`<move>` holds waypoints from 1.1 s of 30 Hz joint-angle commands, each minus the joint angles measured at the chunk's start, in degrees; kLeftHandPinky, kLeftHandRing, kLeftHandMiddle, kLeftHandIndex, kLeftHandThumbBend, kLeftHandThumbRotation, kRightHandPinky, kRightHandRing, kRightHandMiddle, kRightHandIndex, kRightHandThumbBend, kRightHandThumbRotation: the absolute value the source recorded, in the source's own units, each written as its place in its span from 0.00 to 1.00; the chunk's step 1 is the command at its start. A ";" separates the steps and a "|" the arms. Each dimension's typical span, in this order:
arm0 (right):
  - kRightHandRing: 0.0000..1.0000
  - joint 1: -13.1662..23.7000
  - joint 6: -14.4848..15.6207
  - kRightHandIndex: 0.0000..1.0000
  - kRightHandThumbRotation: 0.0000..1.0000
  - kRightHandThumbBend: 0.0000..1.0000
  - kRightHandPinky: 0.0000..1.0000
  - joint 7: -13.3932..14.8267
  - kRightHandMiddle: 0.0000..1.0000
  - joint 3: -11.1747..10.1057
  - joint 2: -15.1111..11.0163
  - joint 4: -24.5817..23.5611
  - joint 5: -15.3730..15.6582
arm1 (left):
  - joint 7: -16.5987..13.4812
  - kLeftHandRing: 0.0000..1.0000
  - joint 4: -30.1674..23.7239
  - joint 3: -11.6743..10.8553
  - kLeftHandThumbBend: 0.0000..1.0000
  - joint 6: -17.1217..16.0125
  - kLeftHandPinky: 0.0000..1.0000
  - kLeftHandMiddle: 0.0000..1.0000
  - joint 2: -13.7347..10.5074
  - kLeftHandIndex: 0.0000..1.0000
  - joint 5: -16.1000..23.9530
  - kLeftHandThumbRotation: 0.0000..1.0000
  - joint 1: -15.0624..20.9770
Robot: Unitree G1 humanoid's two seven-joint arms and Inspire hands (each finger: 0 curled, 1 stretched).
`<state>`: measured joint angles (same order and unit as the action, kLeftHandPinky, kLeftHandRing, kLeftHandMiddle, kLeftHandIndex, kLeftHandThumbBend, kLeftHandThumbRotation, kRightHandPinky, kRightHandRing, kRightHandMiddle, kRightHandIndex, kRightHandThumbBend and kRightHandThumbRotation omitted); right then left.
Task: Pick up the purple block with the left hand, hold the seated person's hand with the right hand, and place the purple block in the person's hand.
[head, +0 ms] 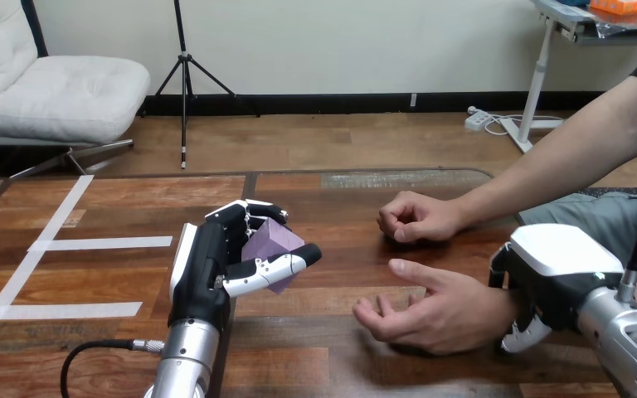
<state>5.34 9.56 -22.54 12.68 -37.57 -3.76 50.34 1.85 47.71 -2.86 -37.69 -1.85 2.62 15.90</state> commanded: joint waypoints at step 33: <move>0.46 8.71 -1.32 0.51 0.00 0.74 0.38 0.34 0.52 0.80 0.37 0.34 0.39 | 0.21 0.39 0.02 0.29 0.86 -0.58 0.33 0.48 0.94 0.49 -0.34 0.10 4.47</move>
<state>9.52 8.14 -22.54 13.58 -37.54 -3.65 50.34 2.16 47.89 -2.84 -37.69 -1.05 2.42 15.91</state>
